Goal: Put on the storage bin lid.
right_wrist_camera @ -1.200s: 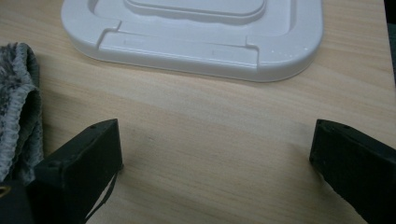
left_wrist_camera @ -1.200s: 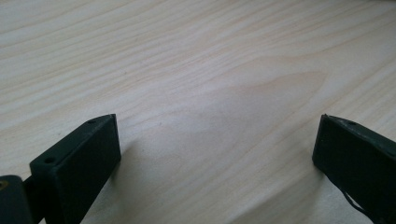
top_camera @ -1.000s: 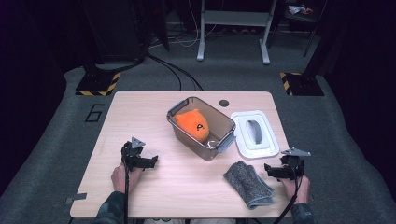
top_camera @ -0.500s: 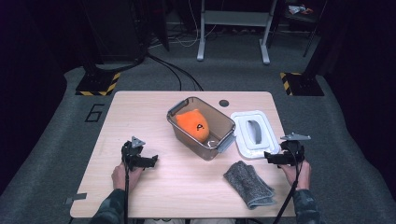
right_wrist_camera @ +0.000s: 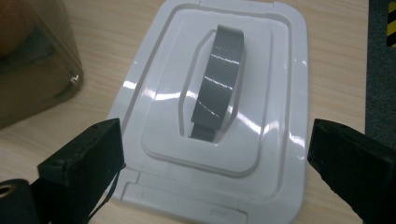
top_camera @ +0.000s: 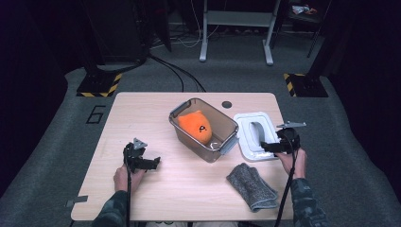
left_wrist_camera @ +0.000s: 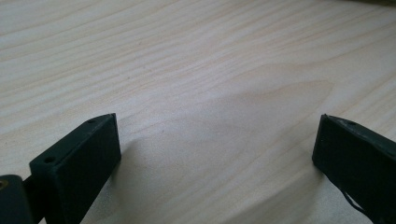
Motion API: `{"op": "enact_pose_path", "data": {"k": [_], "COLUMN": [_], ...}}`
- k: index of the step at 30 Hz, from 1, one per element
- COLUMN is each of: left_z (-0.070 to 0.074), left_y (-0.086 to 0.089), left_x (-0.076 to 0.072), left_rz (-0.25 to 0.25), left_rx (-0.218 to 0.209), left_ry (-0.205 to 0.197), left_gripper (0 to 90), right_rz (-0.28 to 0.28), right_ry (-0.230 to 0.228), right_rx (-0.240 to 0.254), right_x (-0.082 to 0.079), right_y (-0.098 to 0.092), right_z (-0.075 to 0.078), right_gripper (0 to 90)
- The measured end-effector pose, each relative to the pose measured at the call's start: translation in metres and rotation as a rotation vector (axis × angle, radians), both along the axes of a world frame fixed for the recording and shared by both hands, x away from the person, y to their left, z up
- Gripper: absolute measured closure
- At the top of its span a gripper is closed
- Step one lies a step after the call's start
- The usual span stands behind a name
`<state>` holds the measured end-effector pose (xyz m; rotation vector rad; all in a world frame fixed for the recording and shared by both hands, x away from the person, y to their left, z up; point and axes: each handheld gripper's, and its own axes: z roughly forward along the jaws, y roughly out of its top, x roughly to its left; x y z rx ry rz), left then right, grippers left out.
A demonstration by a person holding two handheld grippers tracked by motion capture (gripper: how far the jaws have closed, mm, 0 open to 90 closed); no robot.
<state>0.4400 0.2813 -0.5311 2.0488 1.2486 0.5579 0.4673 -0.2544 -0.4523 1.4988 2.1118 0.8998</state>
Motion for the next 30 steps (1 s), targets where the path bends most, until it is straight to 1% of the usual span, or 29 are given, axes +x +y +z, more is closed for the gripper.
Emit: {"op": "enact_pose_path", "data": {"k": [1,3,4,6,7,8,10,11,13,14,15,16,17,18,19,20,21,24,25,27,28,29,30], "left_z": [0.0,0.0,0.0,0.0,0.0,0.0,0.0,0.0,0.0,0.0,0.0,0.0,0.0,0.0,0.0,0.0,0.0,0.0,0.0,0.0,0.0,0.0,0.0], "left_y": [0.0,0.0,0.0,0.0,0.0,0.0,0.0,0.0,0.0,0.0,0.0,0.0,0.0,0.0,0.0,0.0,0.0,0.0,0.0,0.0,0.0,0.0,0.0], "left_x": [0.0,0.0,0.0,0.0,0.0,0.0,0.0,0.0,0.0,0.0,0.0,0.0,0.0,0.0,0.0,0.0,0.0,0.0,0.0,0.0,0.0,0.0,0.0], "left_rz": [0.0,0.003,0.003,0.003,0.003,0.003,0.004,0.003,0.004,0.003,0.003,0.004,0.003,0.004,0.001,0.004,0.004,0.004,0.004,0.004,0.003,0.003,0.004], "left_rx": [0.0,0.0,-0.001,-0.001,-0.001,-0.001,0.0,0.001,0.001,0.001,0.001,0.001,0.001,0.001,-0.001,0.001,0.0,0.0,0.0,0.0,0.0,0.0,0.0], "left_ry": [0.0,0.0,0.0,0.0,0.0,-0.001,0.001,0.001,0.001,0.001,0.001,0.001,0.001,0.001,0.004,0.001,0.001,0.001,0.001,0.001,0.001,0.001,0.002], "left_gripper": [0.6,0.6,0.6,0.6,0.7,0.6,0.6,0.6,0.6,0.6,0.6,0.7,0.7,0.7,0.6,0.7,0.6,0.7,0.7,0.6,0.6,0.6,0.6], "right_rz": [-0.015,-0.018,-0.005,-0.009,-0.005,-0.005,-0.011,-0.011,-0.023,-0.024,-0.036,-0.03,-0.032,-0.035,-0.045,-0.042,-0.033,-0.033,-0.024,-0.036,-0.042,-0.063,-0.06], "right_ry": [0.012,0.008,0.013,0.027,0.037,0.04,0.045,0.057,0.06,0.06,0.06,0.059,0.074,0.08,0.099,0.104,0.099,0.097,0.092,0.088,0.095,0.117,0.108], "right_rx": [0.004,-0.001,-0.003,-0.011,0.0,-0.004,-0.005,0.001,-0.001,0.01,0.002,-0.002,0.008,-0.001,0.008,0.02,0.021,0.024,0.017,0.015,0.016,0.031,0.053], "right_x": [0.002,0.008,0.012,0.017,0.019,0.022,0.026,0.028,0.034,0.036,0.037,0.04,0.041,0.043,0.044,0.046,0.048,0.05,0.051,0.053,0.054,0.055,0.058], "right_y": [0.003,0.005,0.007,0.01,0.011,0.012,0.014,0.015,0.015,0.015,0.016,0.015,0.016,0.017,0.018,0.019,0.018,0.022,0.023,0.026,0.026,0.026,0.024], "right_z": [0.0,0.0,-0.001,-0.004,-0.006,-0.008,-0.011,-0.012,-0.015,-0.016,-0.018,-0.02,-0.022,-0.024,-0.026,-0.029,-0.031,-0.033,-0.033,-0.034,-0.035,-0.035,-0.036], "right_gripper": [2.7,3.3,3.3,3.6,4.5,5.2,10.3,12.3,14.8,17.7,20.0,21.7,24.2,27.0,28.9,30.7,32.3,36.7,38.8,41.7,43.3,44.0,46.0]}}
